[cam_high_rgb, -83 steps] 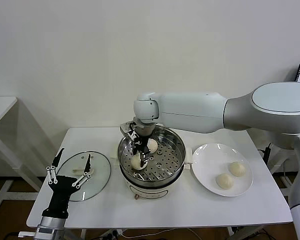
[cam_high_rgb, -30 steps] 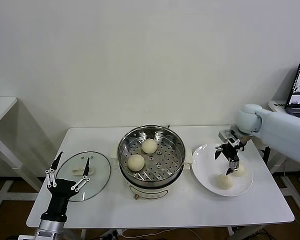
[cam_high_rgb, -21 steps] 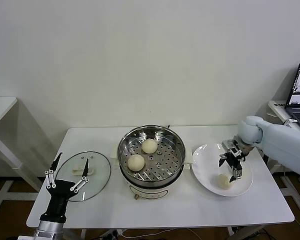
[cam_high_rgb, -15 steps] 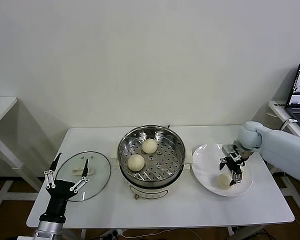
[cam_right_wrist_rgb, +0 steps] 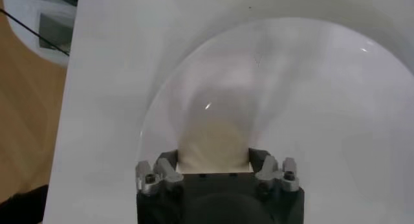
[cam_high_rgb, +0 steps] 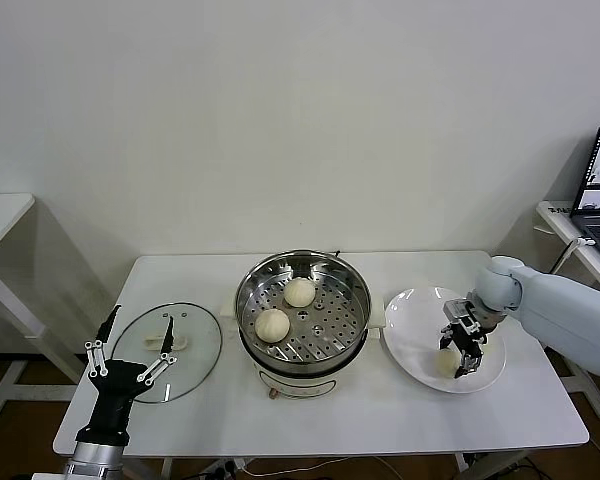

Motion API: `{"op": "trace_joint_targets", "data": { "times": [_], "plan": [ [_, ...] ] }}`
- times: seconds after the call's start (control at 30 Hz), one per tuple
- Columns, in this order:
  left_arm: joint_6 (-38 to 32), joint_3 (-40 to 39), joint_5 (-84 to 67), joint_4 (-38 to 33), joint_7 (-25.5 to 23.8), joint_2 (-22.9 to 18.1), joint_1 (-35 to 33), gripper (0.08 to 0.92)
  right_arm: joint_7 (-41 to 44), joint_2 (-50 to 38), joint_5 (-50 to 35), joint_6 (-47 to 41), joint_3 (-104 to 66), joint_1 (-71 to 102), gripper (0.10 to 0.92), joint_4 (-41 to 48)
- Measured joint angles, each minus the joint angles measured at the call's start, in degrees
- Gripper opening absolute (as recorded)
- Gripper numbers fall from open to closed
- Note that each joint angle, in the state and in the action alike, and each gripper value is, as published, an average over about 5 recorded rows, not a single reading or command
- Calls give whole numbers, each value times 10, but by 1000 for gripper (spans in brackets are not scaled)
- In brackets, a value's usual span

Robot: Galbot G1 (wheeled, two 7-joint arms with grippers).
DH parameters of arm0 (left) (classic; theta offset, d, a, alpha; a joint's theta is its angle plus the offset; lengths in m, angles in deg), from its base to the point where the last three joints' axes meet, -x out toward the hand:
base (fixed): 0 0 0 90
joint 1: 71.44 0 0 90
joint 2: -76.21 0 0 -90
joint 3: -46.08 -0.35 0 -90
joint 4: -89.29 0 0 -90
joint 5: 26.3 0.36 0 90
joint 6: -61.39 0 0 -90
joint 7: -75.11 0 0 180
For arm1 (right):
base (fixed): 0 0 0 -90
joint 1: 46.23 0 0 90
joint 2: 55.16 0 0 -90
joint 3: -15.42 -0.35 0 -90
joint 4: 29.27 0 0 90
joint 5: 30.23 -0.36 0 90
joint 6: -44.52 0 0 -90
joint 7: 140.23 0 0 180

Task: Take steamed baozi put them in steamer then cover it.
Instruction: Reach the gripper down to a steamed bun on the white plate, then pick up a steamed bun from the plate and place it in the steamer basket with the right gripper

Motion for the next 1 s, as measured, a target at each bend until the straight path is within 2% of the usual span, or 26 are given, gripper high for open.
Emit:
{"op": "trace_joint_targets", "data": {
  "times": [0.33,0.7,1.0],
  "plan": [
    [0,-5,0,-1,0,1,2,823,29,8,9,39,-9,-75,658,-27],
    [-2,-6,-2,-5,1,3,2,823,48,89,-17,173,26,-246,662,-80],
    [-6,-4,-3,-5,3,3,1,823,41,156,-7,279,46,-297,660,-152]
  ]
}}
